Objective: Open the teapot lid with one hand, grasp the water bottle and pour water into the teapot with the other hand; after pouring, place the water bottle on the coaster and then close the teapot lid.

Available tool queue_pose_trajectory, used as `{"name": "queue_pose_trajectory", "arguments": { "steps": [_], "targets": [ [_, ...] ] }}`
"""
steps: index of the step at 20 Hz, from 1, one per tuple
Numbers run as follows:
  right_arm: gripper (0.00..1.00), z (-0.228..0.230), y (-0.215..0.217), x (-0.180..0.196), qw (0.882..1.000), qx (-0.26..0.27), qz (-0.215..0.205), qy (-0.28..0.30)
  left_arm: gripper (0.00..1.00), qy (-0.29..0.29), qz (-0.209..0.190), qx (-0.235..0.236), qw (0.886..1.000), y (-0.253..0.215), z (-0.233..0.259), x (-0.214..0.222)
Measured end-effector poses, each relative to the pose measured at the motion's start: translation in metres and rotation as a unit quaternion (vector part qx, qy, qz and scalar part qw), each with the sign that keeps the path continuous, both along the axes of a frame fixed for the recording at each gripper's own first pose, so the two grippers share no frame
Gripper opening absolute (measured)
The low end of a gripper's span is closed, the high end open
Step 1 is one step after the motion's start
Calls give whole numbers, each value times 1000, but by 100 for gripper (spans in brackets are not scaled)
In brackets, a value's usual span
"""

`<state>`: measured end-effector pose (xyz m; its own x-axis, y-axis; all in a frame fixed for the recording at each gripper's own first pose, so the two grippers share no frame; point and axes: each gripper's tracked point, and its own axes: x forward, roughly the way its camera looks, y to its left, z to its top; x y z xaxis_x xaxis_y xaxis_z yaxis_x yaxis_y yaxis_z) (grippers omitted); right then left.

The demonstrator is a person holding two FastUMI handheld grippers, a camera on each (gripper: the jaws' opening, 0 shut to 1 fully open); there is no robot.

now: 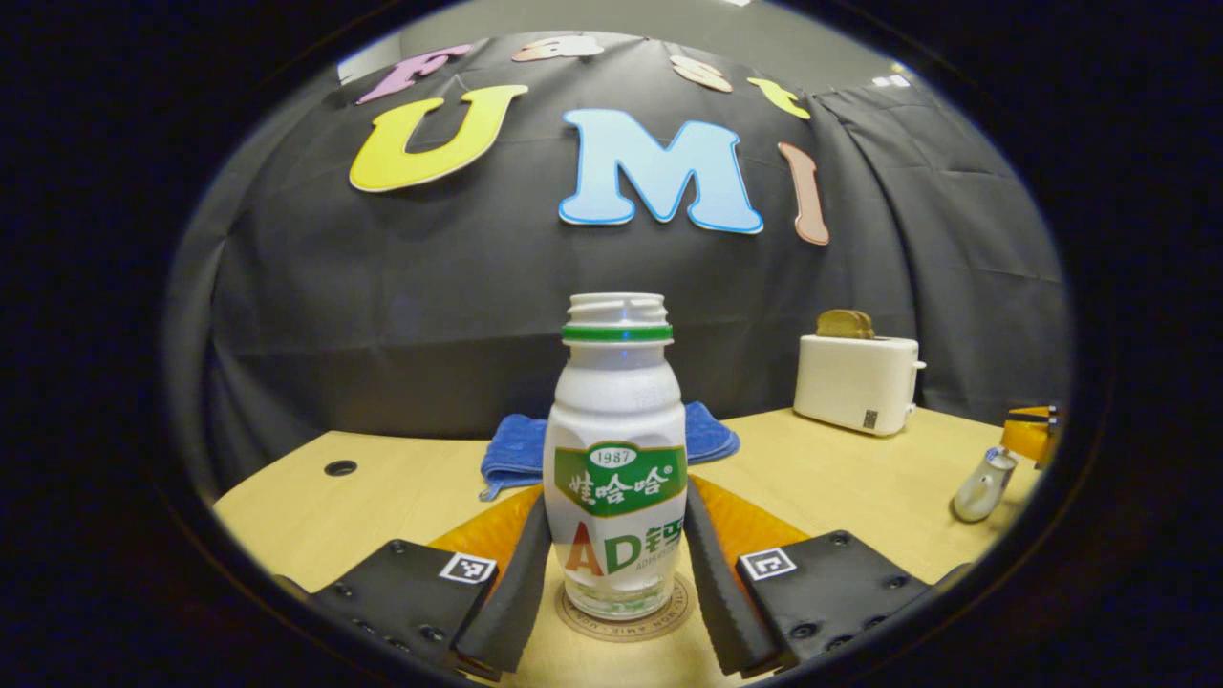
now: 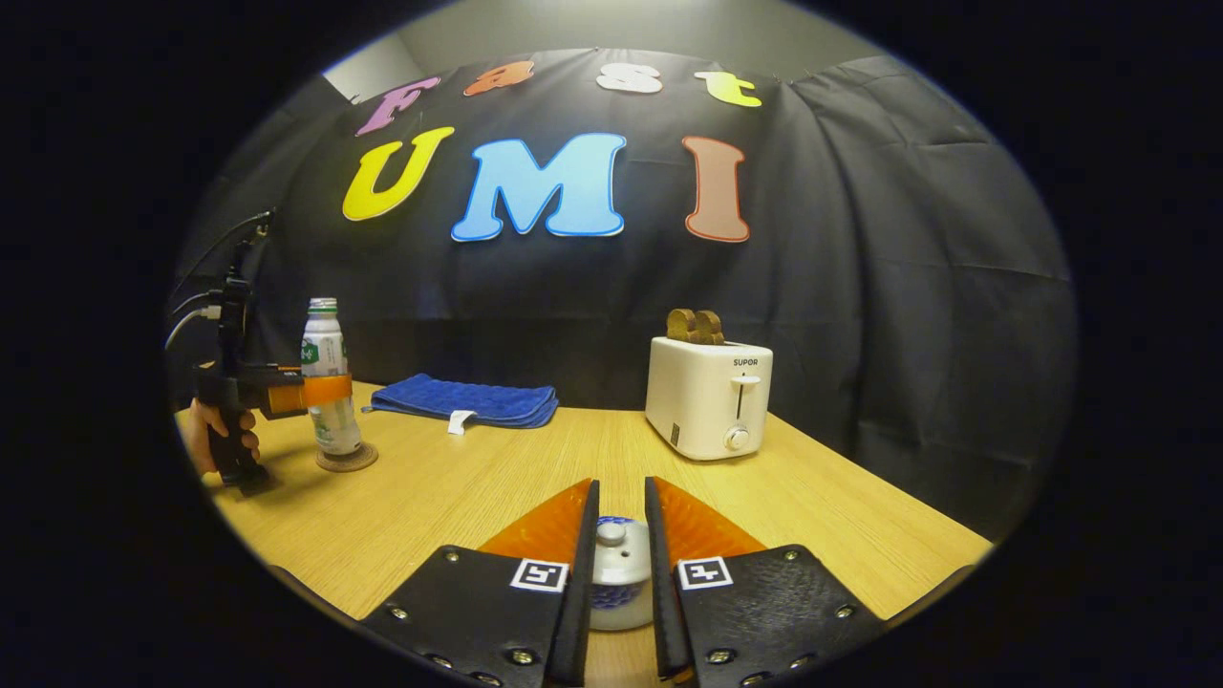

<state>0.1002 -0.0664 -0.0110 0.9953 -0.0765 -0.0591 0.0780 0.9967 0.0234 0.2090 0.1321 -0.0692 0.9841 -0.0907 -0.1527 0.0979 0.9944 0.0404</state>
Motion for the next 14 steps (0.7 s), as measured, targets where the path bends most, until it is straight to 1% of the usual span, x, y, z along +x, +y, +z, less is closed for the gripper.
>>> {"name": "queue_pose_trajectory", "arguments": {
  "steps": [2,5,6,7,8,9,10,13,14],
  "targets": [
    [28,1,-3,0,1000,0,-4,-3,82,7,5,7,1000,2,-5,3],
    [27,3,-4,-1,1000,5,-5,-7,82,8,7,-3,1000,5,-4,3],
    [27,3,-4,0,1000,5,-5,-8,78,8,7,-5,1000,6,-4,2],
    [27,2,-4,0,1000,5,-4,-7,82,8,9,-6,1000,5,-3,1],
    [27,2,-2,-1,1000,3,-1,-6,83,1,22,-15,1000,12,0,2],
    [27,1,-2,0,1000,2,-1,-5,96,0,11,-30,999,7,2,-3],
    [27,1,-1,0,1000,3,1,-4,97,1,6,-38,999,5,2,-4],
    [27,3,-1,-1,1000,4,3,-6,99,3,21,-30,999,12,2,-6],
    [28,4,0,-2,1000,2,3,-8,100,2,19,-38,999,11,4,-9]
  ]
}}
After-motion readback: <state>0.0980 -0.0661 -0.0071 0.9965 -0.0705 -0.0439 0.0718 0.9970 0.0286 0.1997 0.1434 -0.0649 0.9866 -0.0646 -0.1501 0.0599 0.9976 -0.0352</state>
